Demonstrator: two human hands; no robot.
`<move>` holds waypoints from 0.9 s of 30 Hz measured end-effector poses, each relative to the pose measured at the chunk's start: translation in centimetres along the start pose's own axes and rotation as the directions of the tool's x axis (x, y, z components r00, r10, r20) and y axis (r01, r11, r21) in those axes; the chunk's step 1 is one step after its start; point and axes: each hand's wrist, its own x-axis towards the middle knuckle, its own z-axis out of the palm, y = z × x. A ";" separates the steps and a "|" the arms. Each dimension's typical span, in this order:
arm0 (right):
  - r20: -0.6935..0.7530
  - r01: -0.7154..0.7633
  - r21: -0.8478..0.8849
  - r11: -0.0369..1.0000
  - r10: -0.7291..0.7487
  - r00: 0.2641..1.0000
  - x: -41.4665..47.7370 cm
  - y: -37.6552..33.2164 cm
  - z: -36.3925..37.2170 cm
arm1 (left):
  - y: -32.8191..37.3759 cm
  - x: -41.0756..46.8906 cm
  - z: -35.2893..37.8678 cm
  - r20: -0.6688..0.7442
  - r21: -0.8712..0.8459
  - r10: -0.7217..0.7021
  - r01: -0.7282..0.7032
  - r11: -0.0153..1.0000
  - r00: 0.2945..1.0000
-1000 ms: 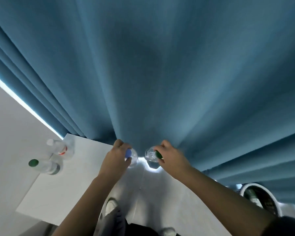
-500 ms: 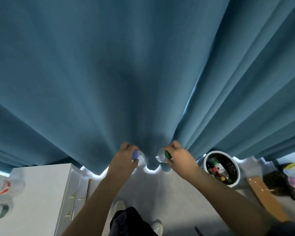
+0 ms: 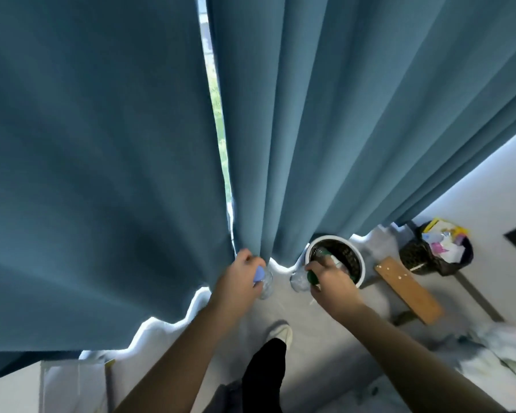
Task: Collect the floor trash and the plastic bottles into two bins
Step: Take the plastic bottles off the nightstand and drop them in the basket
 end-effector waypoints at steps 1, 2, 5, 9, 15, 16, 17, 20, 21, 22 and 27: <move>-0.003 -0.024 0.012 1.000 0.024 1.000 0.8 1.1 -0.4 | 0.7 1.2 0.6 0.021 0.010 0.007 -0.008 1.000 1.000; -0.003 -0.046 0.019 0.999 0.046 0.999 1.5 2.1 -0.9 | 1.3 2.4 1.1 0.038 0.001 0.021 -0.021 1.000 0.999; 0.008 -0.081 0.002 0.997 0.081 0.997 4.2 5.1 -3.1 | 3.4 6.3 2.6 0.064 -0.012 0.049 -0.048 0.999 0.997; 0.009 -0.137 -0.011 0.990 0.138 0.990 7.4 9.1 -6.0 | 6.6 11.5 4.0 0.134 0.009 0.084 -0.086 0.996 0.987; 0.008 -0.232 -0.002 0.973 0.232 0.973 8.8 14.7 -7.3 | 10.8 16.9 6.0 0.223 0.016 0.157 -0.165 0.986 0.962; 0.008 -0.235 0.008 0.972 0.235 0.972 8.9 15.6 -7.3 | 11.3 17.5 6.3 0.232 0.013 0.172 -0.180 0.984 0.957; 0.010 -0.240 0.014 0.971 0.240 0.971 8.9 16.5 -7.4 | 11.9 18.1 6.6 0.240 0.017 0.181 -0.190 0.982 0.954; 0.011 -0.244 0.004 0.970 0.244 0.970 9.3 19.3 -7.5 | 13.3 19.5 7.9 0.249 0.025 0.183 -0.196 0.980 0.951; 0.019 -0.241 0.002 0.971 0.241 0.970 9.5 20.2 -7.7 | 13.6 19.8 8.4 0.260 0.030 0.173 -0.187 0.982 0.950; 0.023 -0.233 0.002 0.972 0.233 0.972 9.8 21.2 -7.7 | 13.9 20.2 9.1 0.272 0.027 0.160 -0.173 0.984 0.949; 0.074 -0.130 -0.028 0.991 0.132 0.988 12.4 26.5 -8.2 | 16.0 21.8 12.8 0.304 -0.023 0.020 -0.014 1.000 0.953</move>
